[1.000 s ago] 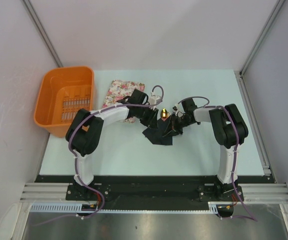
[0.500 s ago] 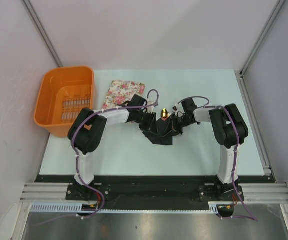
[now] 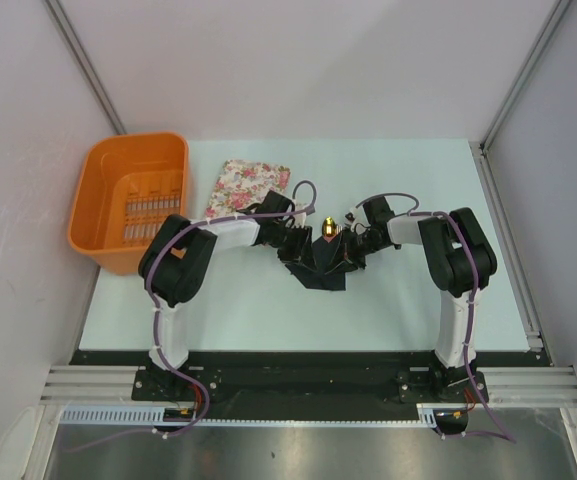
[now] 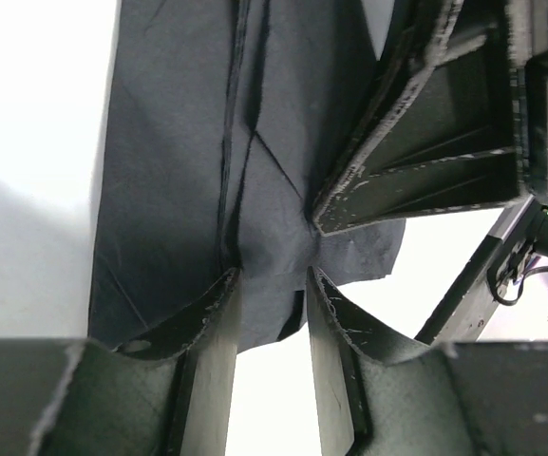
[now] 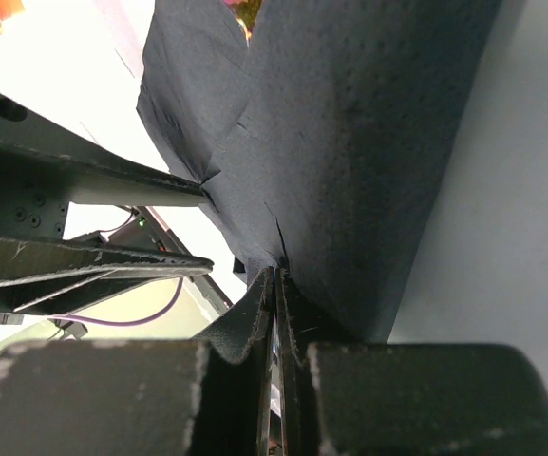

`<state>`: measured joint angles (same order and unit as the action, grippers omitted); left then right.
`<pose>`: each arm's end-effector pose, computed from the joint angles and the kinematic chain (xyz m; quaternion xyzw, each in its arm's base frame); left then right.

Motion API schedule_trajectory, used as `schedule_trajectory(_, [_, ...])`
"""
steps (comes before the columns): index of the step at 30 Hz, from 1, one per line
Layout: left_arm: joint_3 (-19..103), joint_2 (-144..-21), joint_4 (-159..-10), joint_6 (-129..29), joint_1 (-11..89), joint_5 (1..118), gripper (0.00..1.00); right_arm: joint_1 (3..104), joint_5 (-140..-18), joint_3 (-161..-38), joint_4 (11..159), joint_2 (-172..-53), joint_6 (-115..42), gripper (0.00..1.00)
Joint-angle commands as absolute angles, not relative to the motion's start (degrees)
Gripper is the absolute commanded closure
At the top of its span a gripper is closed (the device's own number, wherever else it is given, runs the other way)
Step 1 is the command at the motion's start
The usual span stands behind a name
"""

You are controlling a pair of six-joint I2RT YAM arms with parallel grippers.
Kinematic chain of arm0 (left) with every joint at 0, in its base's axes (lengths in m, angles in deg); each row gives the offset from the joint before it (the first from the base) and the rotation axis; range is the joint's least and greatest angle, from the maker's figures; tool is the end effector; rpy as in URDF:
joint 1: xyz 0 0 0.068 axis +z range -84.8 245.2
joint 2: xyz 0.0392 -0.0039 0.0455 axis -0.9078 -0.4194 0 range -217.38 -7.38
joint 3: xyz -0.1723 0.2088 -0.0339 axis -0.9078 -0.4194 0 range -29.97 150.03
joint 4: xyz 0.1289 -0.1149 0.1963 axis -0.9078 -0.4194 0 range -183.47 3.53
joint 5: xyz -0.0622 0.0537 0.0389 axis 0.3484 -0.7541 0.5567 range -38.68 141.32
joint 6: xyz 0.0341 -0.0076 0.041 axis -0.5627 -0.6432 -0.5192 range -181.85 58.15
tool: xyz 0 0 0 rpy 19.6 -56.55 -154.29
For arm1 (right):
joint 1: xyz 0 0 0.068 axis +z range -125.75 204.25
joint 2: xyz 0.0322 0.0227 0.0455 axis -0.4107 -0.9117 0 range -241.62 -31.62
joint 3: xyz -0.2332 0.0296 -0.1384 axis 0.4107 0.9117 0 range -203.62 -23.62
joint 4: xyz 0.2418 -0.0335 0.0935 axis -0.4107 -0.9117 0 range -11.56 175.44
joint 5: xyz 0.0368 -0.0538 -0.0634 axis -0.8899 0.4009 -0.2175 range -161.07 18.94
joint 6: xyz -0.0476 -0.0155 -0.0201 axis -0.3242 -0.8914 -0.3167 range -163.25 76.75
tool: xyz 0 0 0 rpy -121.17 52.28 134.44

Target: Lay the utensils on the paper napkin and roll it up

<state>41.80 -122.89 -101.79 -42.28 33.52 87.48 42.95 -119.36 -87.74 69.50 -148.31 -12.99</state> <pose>0.3336 -0.2306 0.1377 0.1790 0.9023 -0.3794 0.0993 0.3428 0.1441 0.1004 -0.0144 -0.8996 -0.4362 0.0117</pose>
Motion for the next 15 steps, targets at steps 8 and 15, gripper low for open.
schedule_trajectory(8, [42.5, -124.1, -100.2, -40.4, 34.0, 88.0, 0.63, 43.8, -117.8, -88.0, 69.8, -148.1, -12.8, 0.94])
schedule_trajectory(15, [42.8, -123.8, -100.1, -40.3, 34.0, 88.3, 0.77, 43.9, -117.9, -88.0, 69.9, -147.8, -12.9, 0.93])
